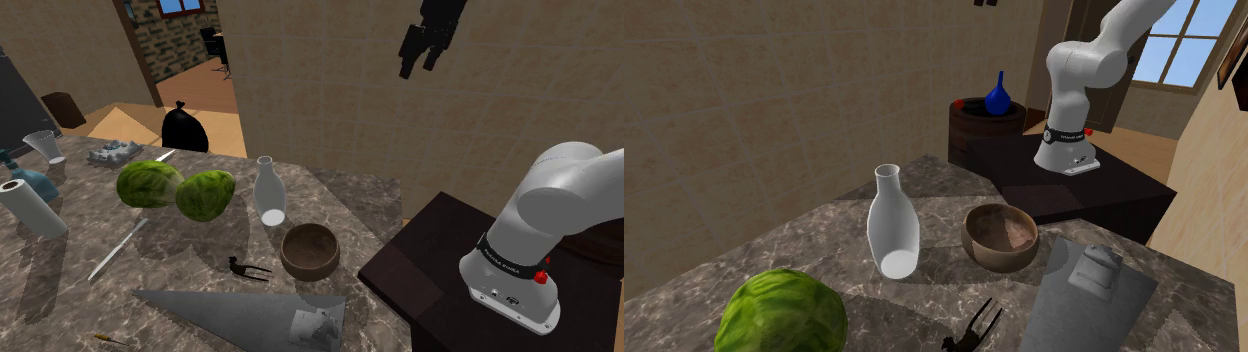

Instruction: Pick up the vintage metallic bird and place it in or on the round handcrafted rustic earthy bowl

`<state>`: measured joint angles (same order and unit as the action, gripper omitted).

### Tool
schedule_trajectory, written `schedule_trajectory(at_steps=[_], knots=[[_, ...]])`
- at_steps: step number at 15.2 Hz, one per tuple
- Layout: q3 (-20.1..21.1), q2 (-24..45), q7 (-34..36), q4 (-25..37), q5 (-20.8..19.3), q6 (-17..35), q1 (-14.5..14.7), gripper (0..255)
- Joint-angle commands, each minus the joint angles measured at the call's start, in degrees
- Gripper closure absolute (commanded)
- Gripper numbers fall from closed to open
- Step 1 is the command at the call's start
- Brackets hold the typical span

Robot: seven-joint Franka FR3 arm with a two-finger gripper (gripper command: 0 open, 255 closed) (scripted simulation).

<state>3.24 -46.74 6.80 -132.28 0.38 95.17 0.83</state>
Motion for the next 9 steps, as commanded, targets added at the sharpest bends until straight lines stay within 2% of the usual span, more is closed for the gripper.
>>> schedule_trajectory(at_steps=[1, 9], knots=[[0.00, 0.00, 0.00, 0.00, 0.00, 0.00, 0.00, 0], [5.14, 8.40, 1.20, -4.67, 2.48, 12.25, 3.32, 0]])
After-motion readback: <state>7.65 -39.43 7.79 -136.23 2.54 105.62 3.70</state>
